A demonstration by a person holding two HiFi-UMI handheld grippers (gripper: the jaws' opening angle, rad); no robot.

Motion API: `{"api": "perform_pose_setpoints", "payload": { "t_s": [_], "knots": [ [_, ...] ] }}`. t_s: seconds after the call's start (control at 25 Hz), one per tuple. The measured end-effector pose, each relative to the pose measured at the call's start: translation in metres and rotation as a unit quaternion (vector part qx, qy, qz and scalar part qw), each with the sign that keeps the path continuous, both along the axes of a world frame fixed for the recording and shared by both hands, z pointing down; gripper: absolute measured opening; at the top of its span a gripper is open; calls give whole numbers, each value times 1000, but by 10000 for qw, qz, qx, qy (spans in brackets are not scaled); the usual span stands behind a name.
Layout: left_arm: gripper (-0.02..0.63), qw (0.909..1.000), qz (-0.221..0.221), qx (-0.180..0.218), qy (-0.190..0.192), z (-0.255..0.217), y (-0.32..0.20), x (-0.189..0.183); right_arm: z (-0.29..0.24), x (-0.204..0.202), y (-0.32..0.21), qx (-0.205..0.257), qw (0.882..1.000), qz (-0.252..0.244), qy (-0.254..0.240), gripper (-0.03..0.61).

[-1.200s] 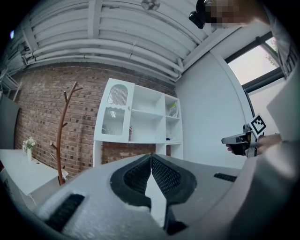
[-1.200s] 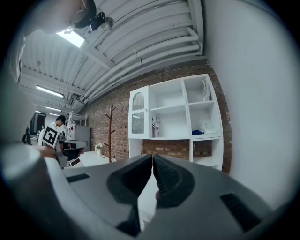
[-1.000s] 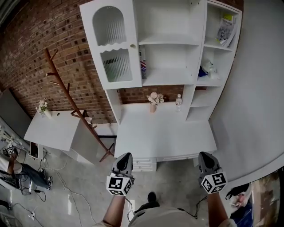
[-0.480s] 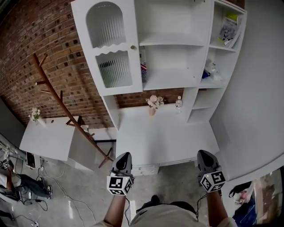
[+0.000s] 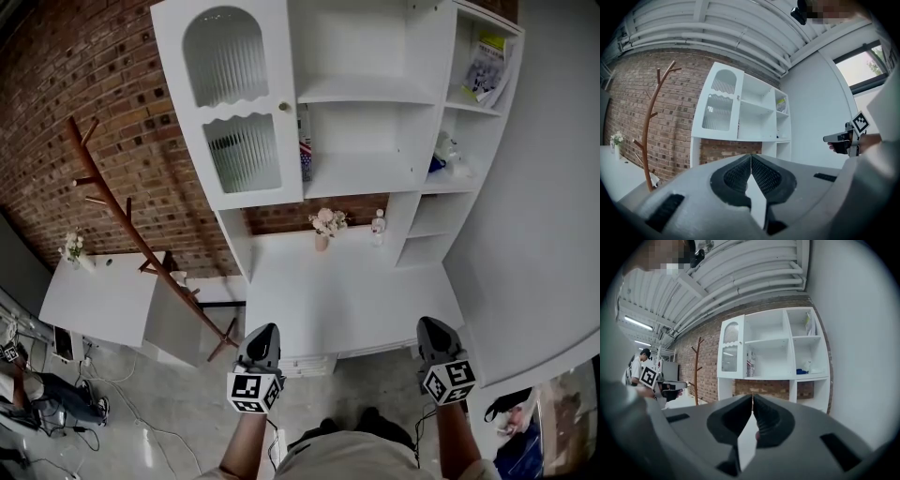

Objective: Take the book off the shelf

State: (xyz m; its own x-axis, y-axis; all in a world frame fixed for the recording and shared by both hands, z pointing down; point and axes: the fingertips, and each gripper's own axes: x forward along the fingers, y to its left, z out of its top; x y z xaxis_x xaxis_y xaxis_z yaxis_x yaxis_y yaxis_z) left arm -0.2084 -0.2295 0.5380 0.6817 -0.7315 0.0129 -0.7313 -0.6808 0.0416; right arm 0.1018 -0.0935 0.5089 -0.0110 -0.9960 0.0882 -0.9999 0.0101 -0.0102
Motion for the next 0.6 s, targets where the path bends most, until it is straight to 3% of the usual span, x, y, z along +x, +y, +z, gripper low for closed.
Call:
{"api": "perform_pose_setpoints", "payload": {
  "t_s": [0.6],
  "knots": [
    [26, 9993, -382, -20, -19, -3, -21, 41, -3, 43, -50, 63, 9990, -442, -55, 31]
  ]
}}
